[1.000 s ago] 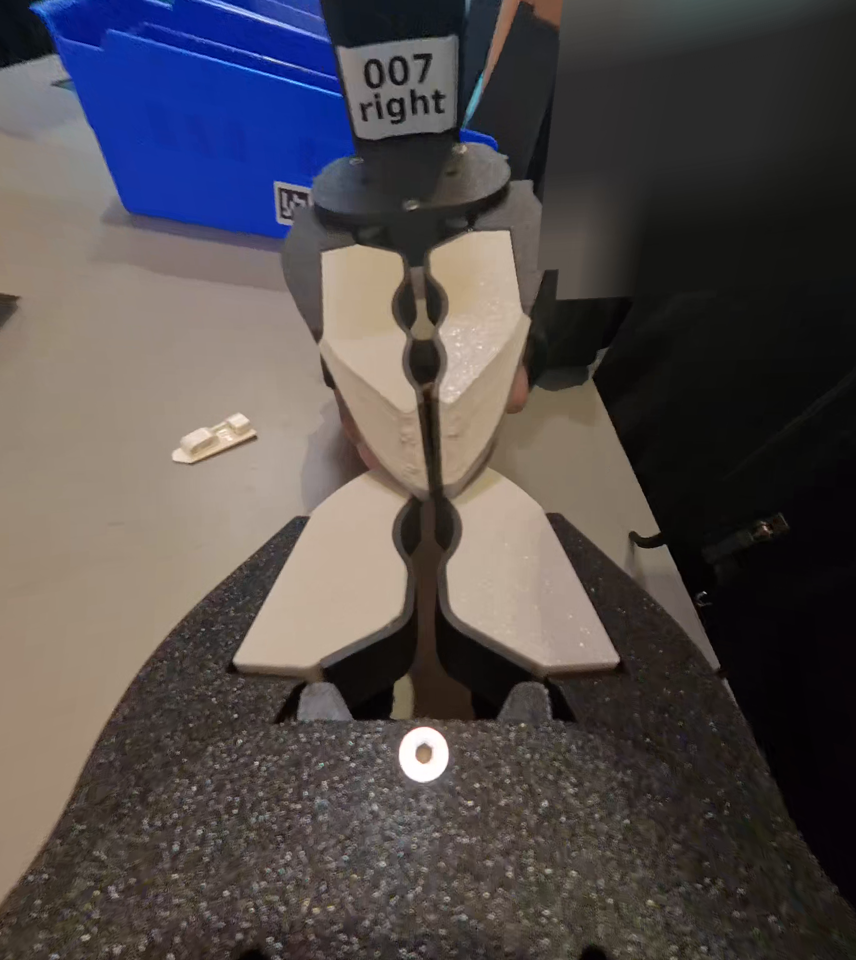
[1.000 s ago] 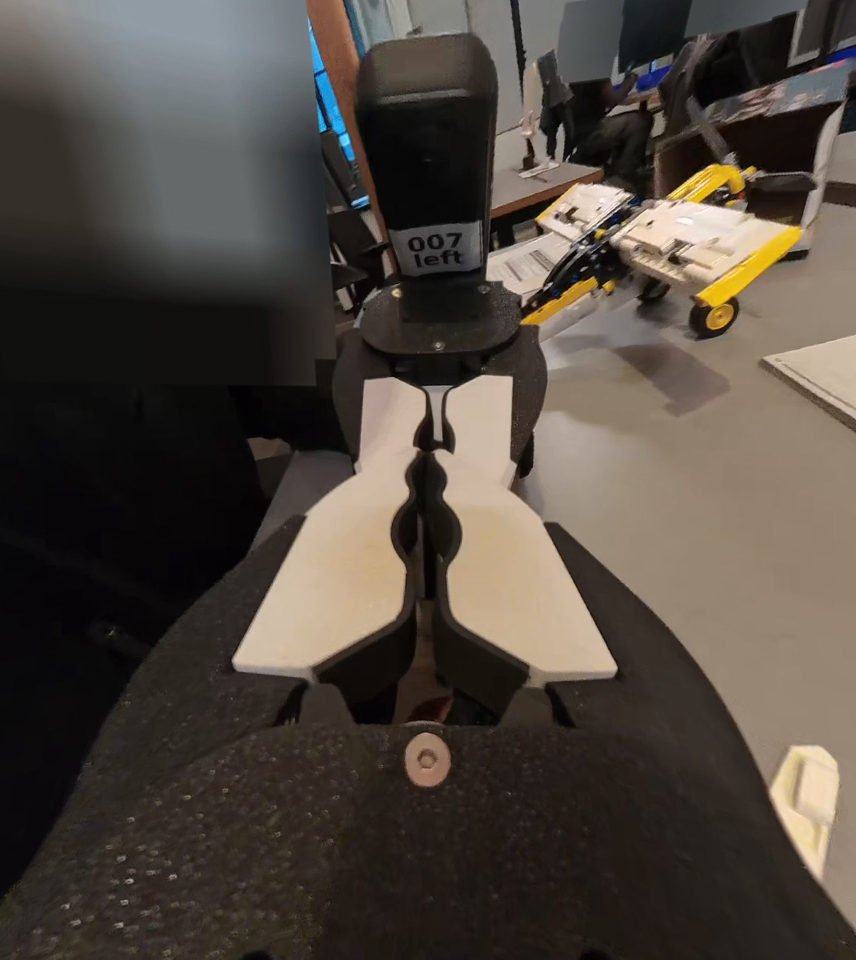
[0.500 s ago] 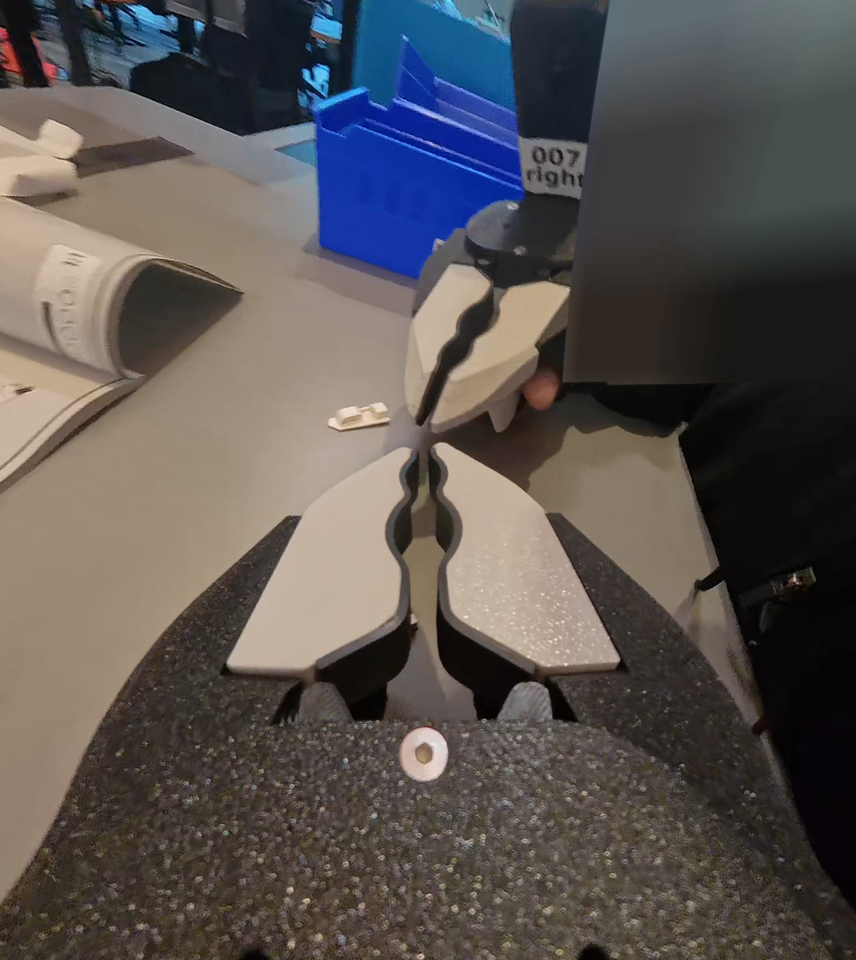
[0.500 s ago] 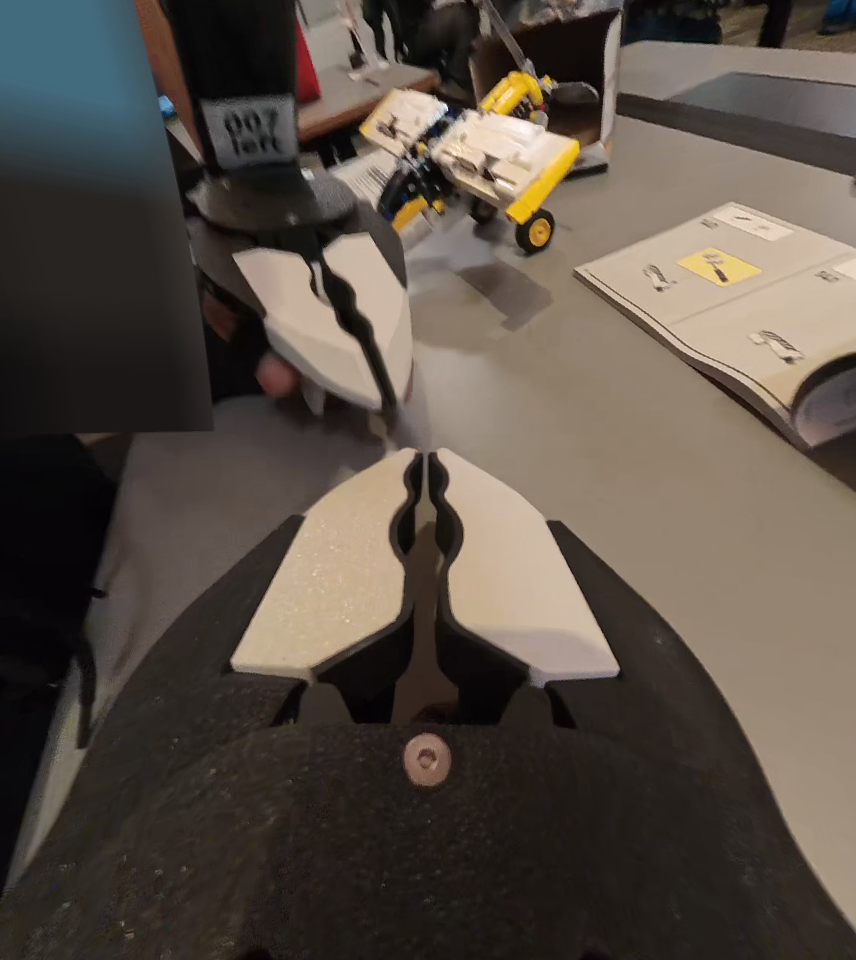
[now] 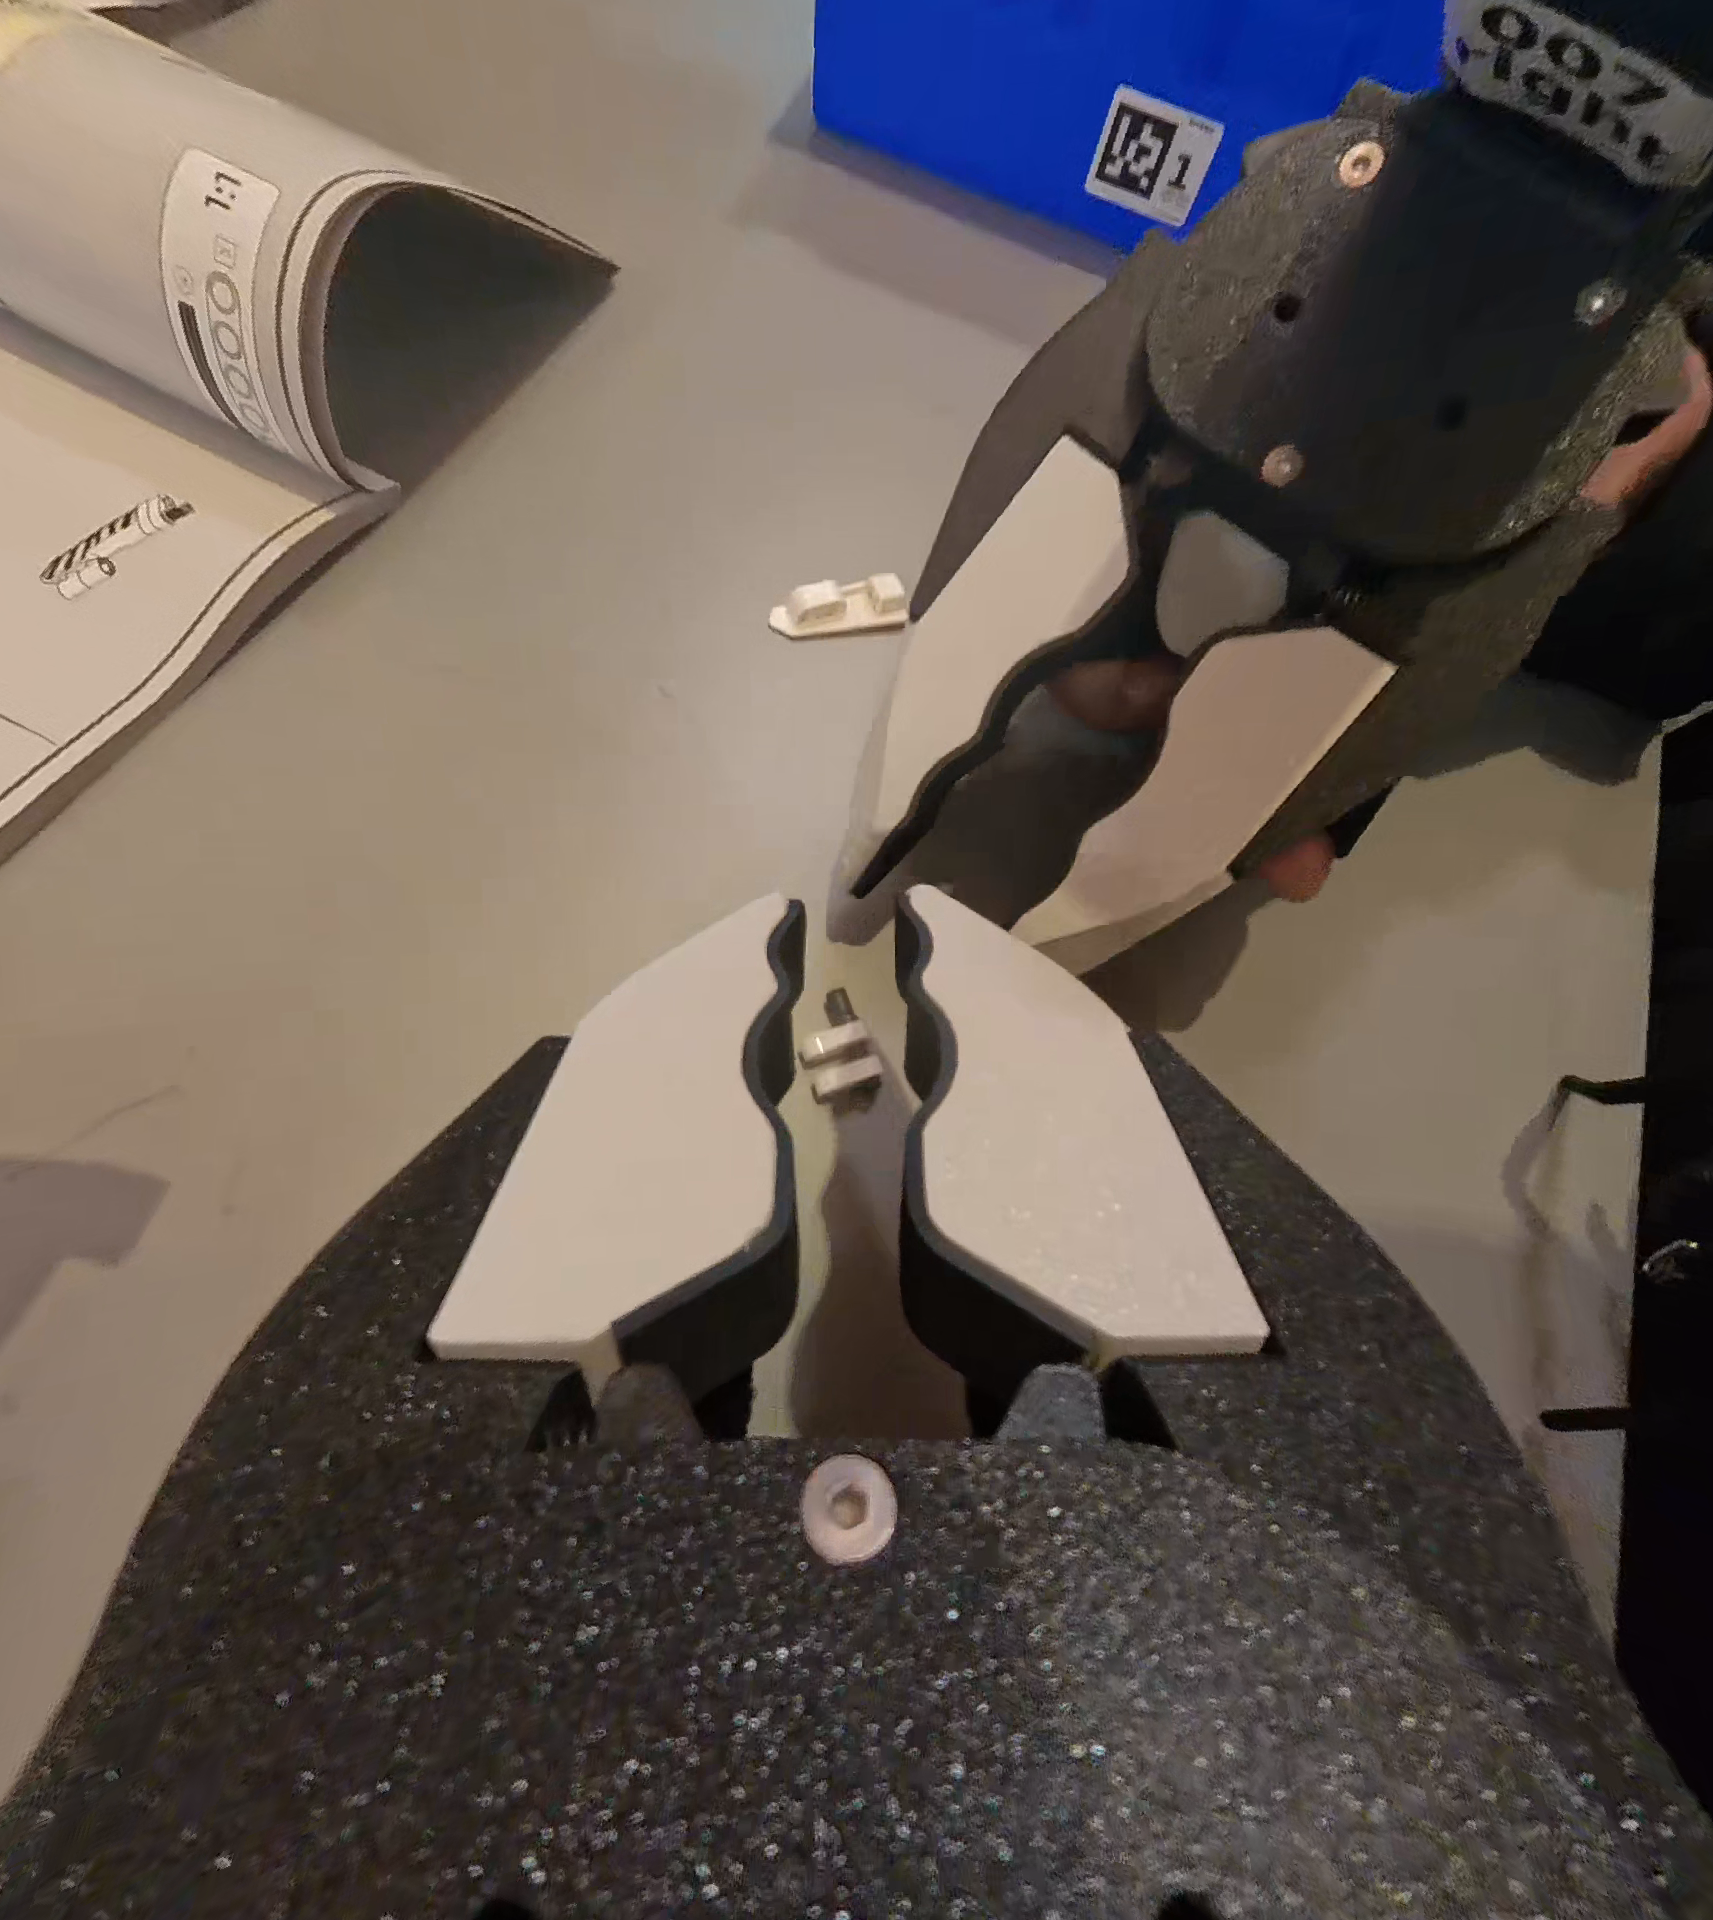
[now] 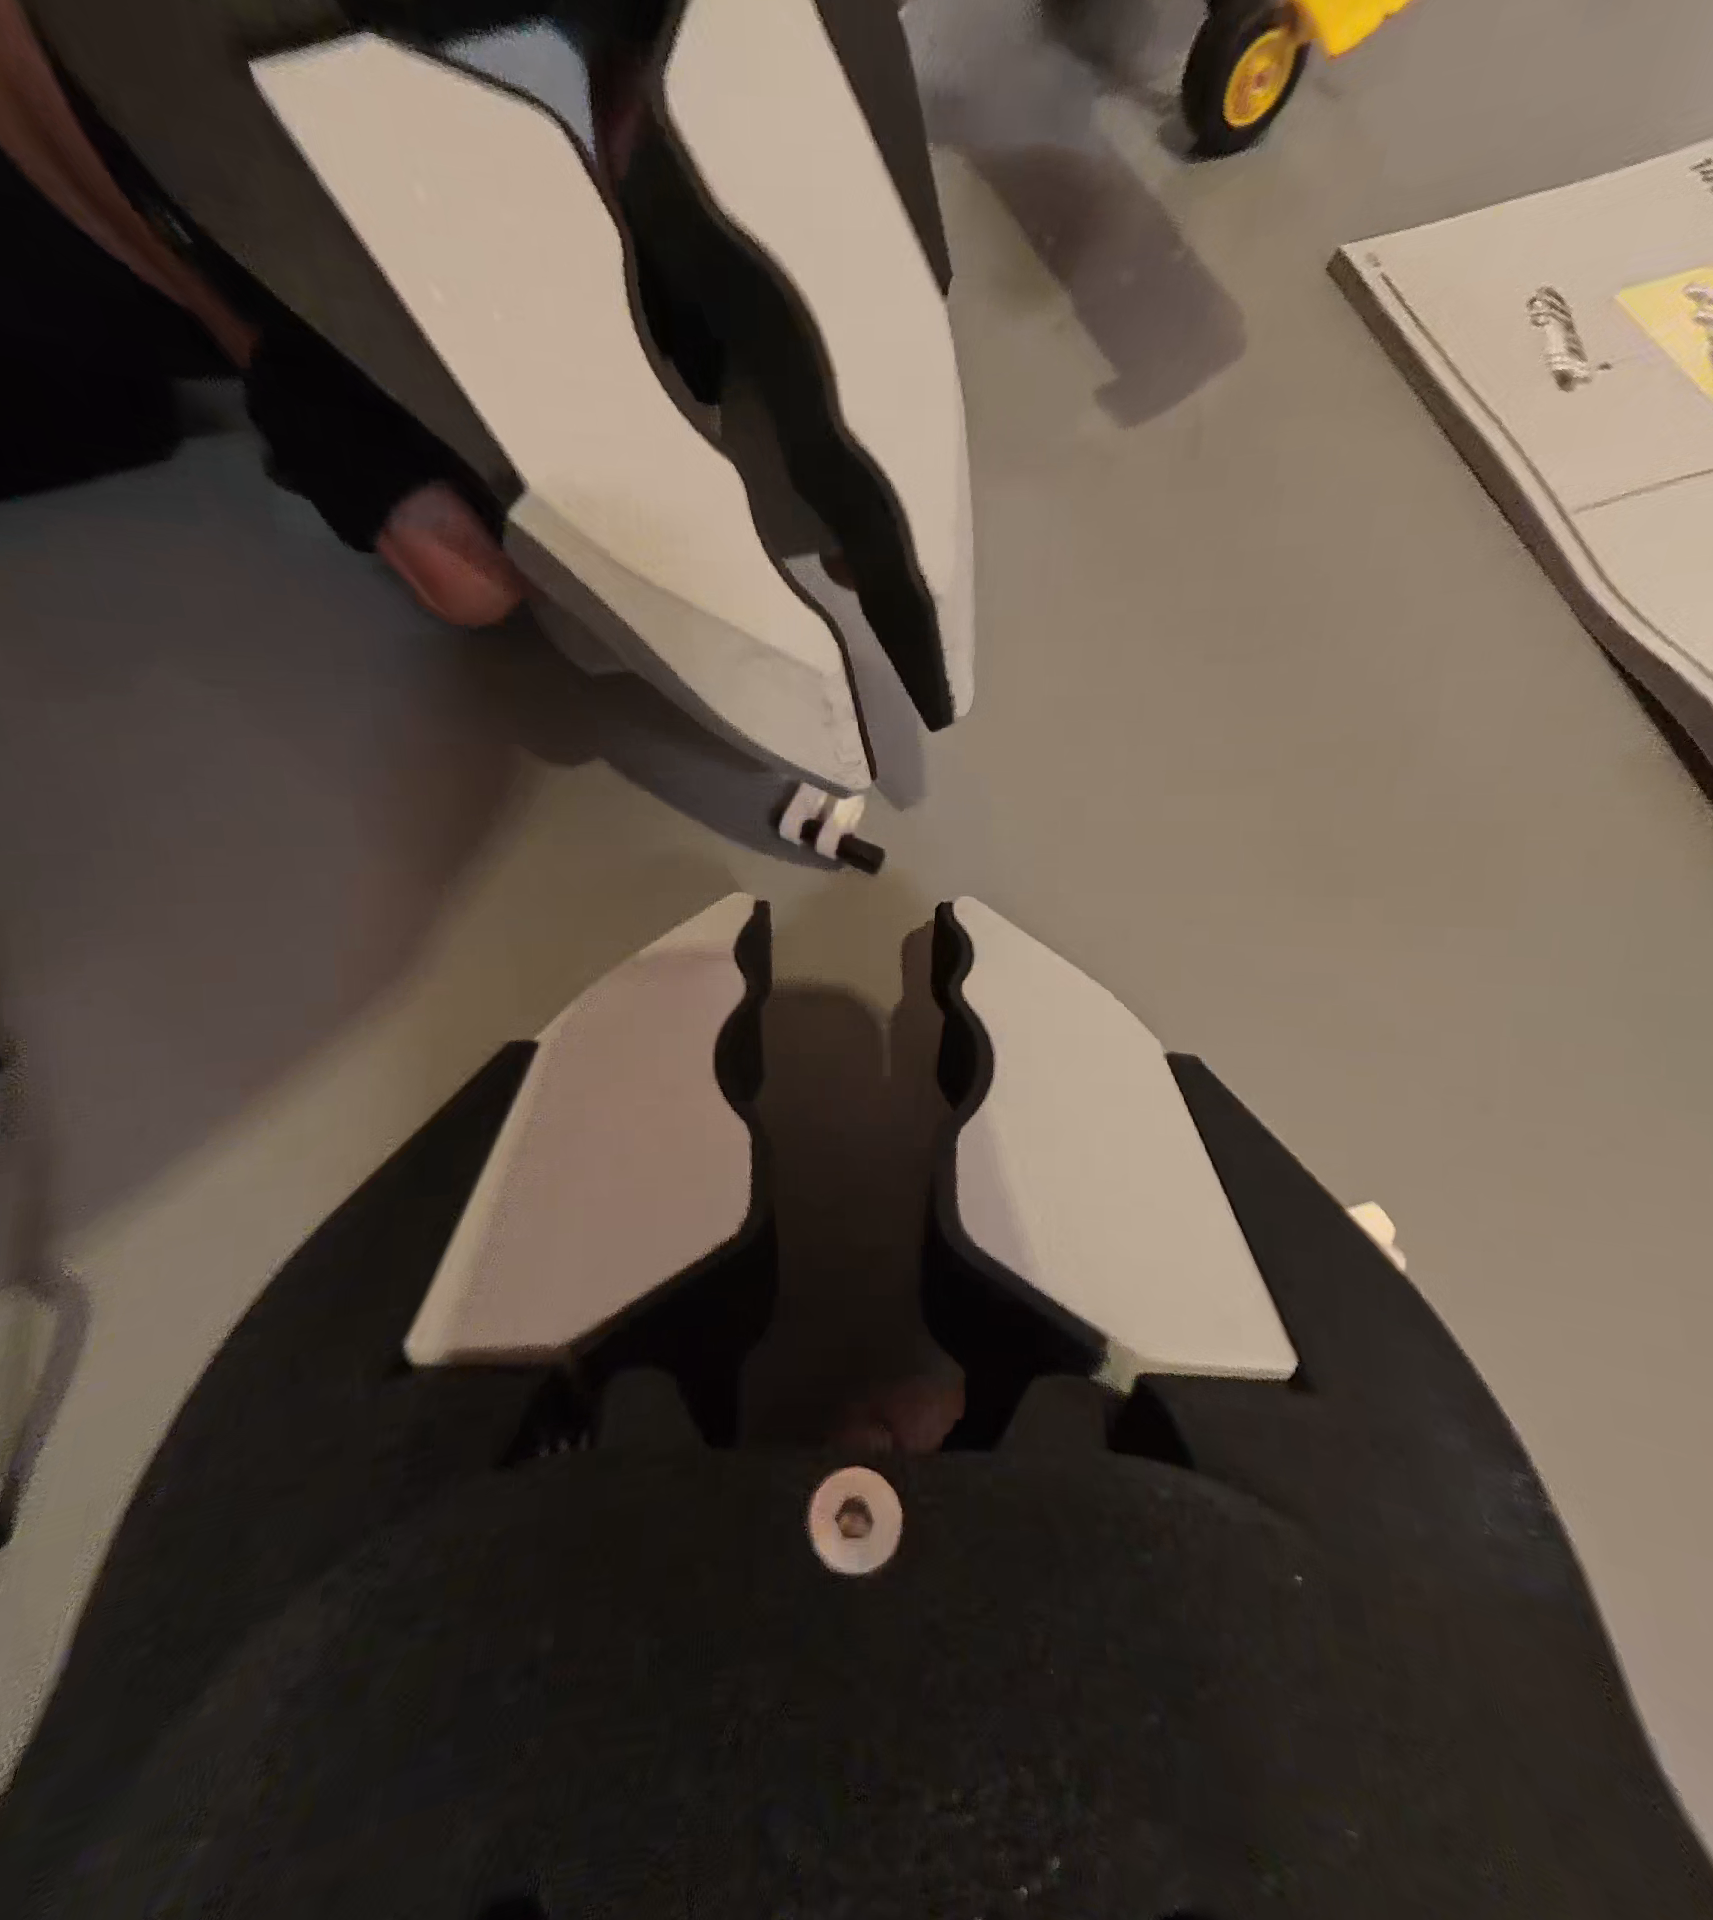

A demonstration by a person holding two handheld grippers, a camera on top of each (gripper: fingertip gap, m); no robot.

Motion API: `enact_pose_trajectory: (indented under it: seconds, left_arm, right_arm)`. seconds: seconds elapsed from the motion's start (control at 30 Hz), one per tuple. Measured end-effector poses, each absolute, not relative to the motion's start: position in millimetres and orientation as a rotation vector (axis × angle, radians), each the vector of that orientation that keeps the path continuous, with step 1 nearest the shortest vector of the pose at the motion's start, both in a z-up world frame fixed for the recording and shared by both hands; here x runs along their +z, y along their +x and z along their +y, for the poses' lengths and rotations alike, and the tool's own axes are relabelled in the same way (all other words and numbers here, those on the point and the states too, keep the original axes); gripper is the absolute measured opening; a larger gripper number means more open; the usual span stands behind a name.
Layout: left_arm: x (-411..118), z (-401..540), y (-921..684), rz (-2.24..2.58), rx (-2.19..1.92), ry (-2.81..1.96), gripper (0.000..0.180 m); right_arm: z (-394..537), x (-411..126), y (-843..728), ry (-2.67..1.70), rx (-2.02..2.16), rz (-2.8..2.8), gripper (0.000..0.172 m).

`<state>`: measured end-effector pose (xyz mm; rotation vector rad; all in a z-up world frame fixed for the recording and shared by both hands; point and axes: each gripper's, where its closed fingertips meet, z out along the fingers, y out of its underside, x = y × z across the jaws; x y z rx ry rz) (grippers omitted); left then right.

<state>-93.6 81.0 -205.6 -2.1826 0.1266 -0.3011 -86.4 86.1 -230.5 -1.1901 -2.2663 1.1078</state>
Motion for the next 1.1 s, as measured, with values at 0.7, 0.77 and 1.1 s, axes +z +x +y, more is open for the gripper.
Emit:
enact_pose_trajectory:
  seconds: [0.7,0.77,1.1]
  left_arm:
    - [-217.8,-3.5,-85.0,-0.087,-0.230,-2.211,0.018]
    - [-219.2,-6.9,-83.8,-0.073,-0.237,-2.197,0.018]
    - [-225.5,-4.5,-79.5,0.032,-0.273,-2.207,0.018]
  right_arm:
    - [34.1,-237.2,-64.8,-0.975,1.036,-2.503,0.031]
    - [45.4,-231.8,-75.8,-0.956,1.022,-2.461,0.031]
    - [39.1,-236.5,-93.3,-0.640,0.989,-2.566,0.031]
